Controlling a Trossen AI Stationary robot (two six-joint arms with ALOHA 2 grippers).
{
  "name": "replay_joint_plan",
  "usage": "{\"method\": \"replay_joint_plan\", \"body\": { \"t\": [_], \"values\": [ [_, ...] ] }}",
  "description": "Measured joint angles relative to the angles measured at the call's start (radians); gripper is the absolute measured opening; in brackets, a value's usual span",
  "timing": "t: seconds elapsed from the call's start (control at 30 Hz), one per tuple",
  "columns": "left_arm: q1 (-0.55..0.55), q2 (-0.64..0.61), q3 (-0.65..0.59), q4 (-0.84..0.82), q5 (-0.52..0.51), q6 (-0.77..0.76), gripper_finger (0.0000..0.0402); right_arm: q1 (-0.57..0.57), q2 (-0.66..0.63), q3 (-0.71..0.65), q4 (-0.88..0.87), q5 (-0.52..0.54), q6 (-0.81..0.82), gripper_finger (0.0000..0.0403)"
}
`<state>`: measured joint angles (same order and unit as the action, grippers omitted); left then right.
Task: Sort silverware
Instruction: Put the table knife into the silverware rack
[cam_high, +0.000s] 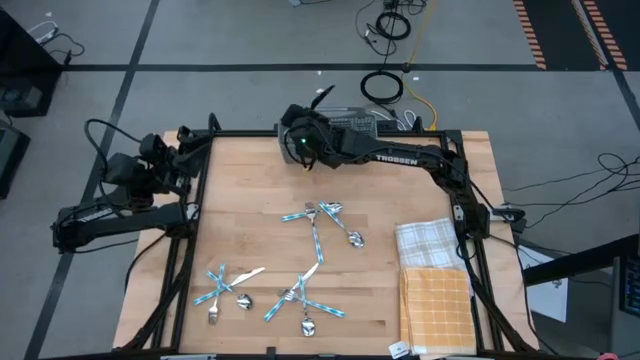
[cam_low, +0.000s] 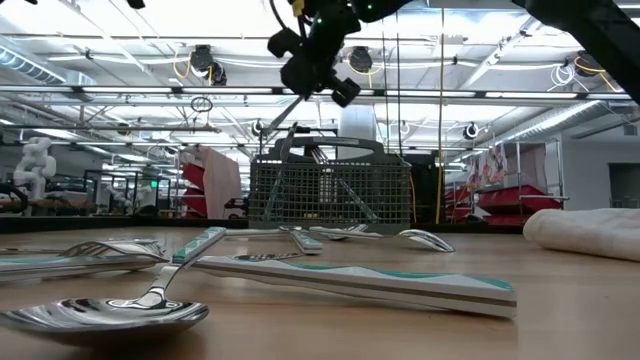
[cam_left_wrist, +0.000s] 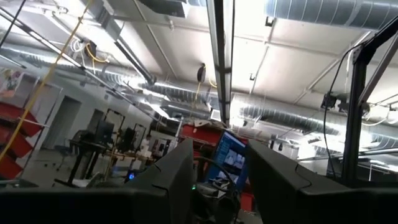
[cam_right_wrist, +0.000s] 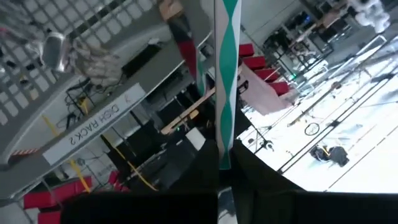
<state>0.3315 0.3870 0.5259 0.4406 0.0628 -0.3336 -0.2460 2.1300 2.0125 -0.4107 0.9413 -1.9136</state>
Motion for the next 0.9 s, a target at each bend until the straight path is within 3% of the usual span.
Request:
{"method": "replay_joint_plan", "body": {
  "t": [0.17, 0.3, 0.9],
  "values": [
    [0.0, 0.0, 0.0, -0.002, 0.0, 0.005, 0.0152, -0.016, 0.0, 0.0, -0.055, -0.096, -0.1, 0.0],
    [0.0, 0.0, 0.0, -0.001, 0.0, 0.055, 0.0152, -0.027, 0.003, 0.0, -0.002, -0.158, -0.162, 0.0],
    [0.0, 0.0, 0.0, 0.004, 0.0, 0.053, 0.0152, -0.062, 0.008, 0.0, 0.044, -0.237, -0.388, 0.0]
  ]
}}
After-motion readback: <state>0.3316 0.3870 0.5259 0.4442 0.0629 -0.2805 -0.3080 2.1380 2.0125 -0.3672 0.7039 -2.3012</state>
